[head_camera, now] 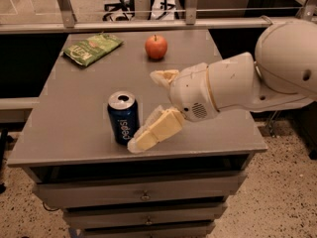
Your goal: Move pepsi can near apple
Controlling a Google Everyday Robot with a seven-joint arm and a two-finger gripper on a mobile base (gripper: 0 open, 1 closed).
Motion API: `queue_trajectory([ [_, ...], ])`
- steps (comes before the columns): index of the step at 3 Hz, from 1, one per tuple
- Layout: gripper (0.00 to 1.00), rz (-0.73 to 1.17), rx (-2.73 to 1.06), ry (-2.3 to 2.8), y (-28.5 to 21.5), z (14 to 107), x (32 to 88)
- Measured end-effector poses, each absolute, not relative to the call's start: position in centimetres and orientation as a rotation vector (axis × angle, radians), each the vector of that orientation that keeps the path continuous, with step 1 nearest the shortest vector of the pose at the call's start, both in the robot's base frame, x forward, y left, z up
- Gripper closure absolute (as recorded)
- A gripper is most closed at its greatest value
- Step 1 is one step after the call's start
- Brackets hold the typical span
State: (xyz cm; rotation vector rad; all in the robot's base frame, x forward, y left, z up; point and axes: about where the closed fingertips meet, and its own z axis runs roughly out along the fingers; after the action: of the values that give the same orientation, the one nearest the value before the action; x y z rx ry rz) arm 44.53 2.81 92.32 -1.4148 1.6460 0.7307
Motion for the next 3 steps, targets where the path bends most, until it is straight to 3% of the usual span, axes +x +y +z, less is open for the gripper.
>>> queue_trajectory([
  [3, 0.0, 0.823, -1.301, 1.52, 7.2, 88.0, 46.7],
])
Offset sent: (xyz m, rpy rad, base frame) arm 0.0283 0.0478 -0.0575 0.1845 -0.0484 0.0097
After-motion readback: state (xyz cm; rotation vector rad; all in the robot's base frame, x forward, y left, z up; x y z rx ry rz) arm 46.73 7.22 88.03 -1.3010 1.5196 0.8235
